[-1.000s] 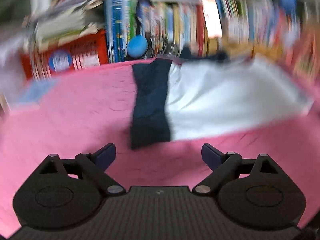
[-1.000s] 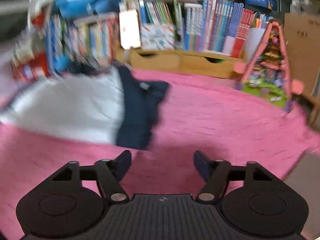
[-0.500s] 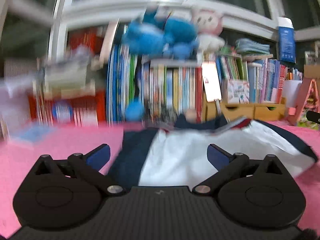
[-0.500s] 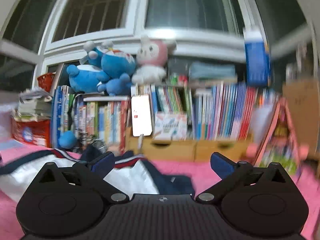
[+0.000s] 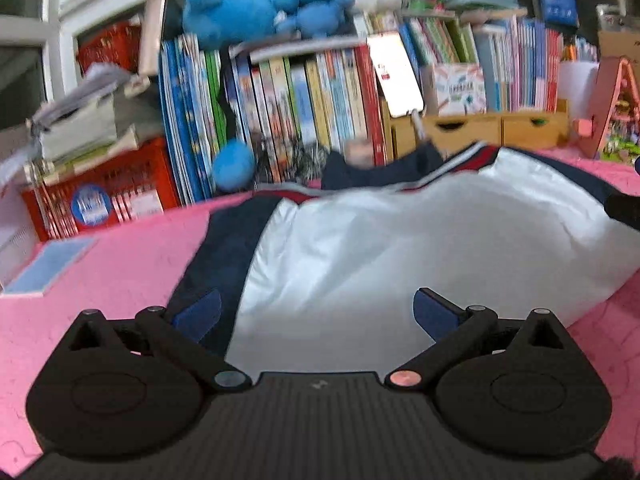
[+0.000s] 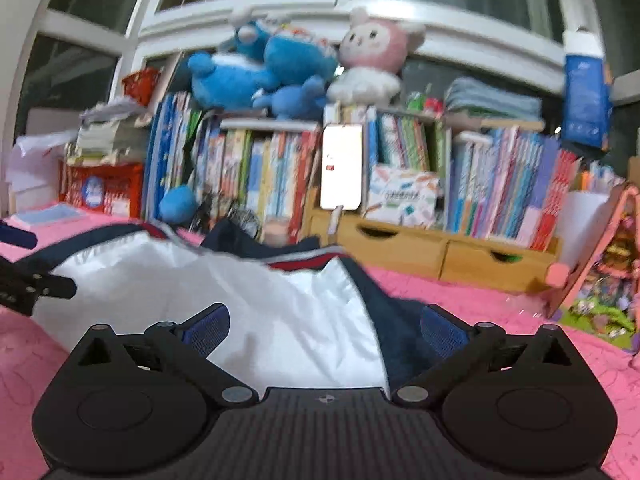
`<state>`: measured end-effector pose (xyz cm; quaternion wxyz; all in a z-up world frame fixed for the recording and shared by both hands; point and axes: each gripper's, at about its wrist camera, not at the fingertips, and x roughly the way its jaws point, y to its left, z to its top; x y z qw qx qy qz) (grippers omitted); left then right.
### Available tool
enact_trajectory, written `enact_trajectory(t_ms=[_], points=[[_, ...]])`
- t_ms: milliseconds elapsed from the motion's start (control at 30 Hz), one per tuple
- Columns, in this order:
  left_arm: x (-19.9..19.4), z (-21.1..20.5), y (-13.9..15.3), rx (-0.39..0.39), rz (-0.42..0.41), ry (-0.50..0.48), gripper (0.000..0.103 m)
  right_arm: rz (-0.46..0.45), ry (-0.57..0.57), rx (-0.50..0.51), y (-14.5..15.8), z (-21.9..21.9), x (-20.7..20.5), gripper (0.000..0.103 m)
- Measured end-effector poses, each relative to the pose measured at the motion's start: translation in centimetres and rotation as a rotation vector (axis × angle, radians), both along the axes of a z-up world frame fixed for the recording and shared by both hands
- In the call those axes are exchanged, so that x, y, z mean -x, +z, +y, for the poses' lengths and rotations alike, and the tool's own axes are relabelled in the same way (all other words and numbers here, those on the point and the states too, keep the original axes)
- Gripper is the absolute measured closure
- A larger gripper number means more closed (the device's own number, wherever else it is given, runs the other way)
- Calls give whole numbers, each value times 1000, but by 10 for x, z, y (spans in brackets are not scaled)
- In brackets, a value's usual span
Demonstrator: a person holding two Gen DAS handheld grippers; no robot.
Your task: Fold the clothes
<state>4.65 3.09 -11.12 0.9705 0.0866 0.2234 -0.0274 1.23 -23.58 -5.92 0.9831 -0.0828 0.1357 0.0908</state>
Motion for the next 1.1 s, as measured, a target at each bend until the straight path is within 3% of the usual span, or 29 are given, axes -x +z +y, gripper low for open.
enact_trajectory(t_ms=[167, 333, 400, 533, 633, 833, 933, 1000, 1100], points=[[-8, -9, -7, -59, 79, -4, 0, 172, -11, 121, -14, 21, -21, 0], [-16, -9, -12, -56, 144, -5, 0, 265, 3, 216, -30, 36, -33, 0], [-19, -1, -11, 0, 173, -10, 0, 286, 4, 177, -31, 30, -34, 0], [-25, 20, -13, 137, 225, 3, 0, 383, 16, 2, -32, 6, -44, 0], [-24, 19, -12, 126, 224, 20, 0, 410, 16, -101, -31, -9, -47, 0], [-23, 18, -12, 125, 225, 26, 0, 442, -60, -57, -23, -2, -45, 0], [-24, 18, -12, 125, 226, 28, 0, 432, 5, -127, 0, 8, -39, 0], [-24, 19, -12, 128, 226, 27, 0, 426, 77, -178, 16, 23, -42, 4], [-23, 18, -13, 127, 225, 28, 0, 475, 149, -156, 28, 62, -67, 24]])
